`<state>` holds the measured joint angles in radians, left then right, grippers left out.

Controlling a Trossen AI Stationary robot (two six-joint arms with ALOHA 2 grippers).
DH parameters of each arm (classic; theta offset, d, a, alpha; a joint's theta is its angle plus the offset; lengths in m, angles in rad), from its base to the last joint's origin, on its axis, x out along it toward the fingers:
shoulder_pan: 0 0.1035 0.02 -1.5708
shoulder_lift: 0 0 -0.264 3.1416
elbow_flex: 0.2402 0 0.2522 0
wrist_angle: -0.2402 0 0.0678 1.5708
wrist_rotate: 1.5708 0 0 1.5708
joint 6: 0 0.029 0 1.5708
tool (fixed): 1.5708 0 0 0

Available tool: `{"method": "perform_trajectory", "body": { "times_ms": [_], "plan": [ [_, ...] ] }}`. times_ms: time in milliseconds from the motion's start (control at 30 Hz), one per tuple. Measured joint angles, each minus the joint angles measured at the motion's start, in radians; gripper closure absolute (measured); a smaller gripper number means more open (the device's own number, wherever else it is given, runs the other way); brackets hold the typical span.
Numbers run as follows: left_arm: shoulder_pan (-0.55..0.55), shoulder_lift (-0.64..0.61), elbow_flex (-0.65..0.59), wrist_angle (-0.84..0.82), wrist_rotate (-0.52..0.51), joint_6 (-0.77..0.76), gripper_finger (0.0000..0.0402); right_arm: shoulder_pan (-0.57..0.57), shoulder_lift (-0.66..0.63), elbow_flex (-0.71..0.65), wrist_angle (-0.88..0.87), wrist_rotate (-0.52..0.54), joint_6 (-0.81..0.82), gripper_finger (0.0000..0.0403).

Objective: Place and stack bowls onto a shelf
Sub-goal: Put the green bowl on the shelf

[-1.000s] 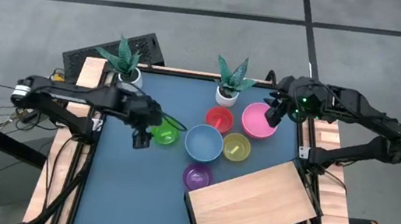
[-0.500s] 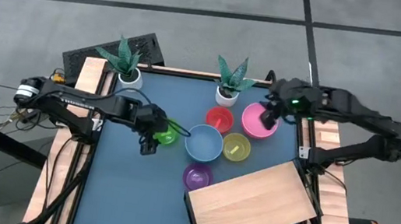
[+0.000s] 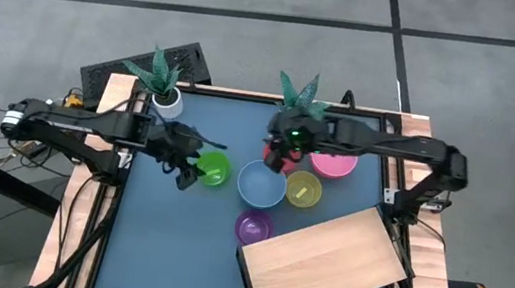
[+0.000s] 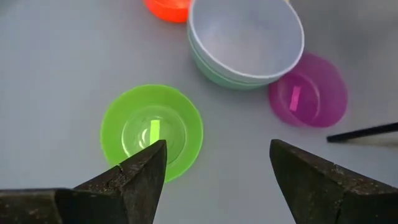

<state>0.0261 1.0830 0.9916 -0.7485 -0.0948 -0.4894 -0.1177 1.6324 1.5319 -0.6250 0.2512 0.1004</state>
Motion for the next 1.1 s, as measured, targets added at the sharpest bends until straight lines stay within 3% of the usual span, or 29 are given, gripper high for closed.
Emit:
{"method": "perform_trajectory", "body": {
  "times_ms": [400, 633, 833, 1100],
  "plan": [
    [-0.028, -0.178, 0.001, -0.08, -0.163, -0.18, 0.0133, -0.001, 0.362, 0.168, 0.228, -0.072, -0.013, 0.0243],
    [-0.028, -0.189, 0.001, -0.079, -0.175, -0.189, 0.0133, -0.009, 0.558, 0.342, 0.2, -0.182, -0.023, 0.0204],
    [-0.028, -0.18, 0.001, -0.08, -0.175, -0.188, 0.0133, -0.024, 0.684, 0.482, 0.099, -0.186, -0.022, 0.0153],
    [-0.028, -0.179, 0.001, -0.085, -0.182, -0.178, 0.0133, -0.053, 0.767, 0.529, 0.036, -0.179, 0.003, 0.0148]
  ]
}}
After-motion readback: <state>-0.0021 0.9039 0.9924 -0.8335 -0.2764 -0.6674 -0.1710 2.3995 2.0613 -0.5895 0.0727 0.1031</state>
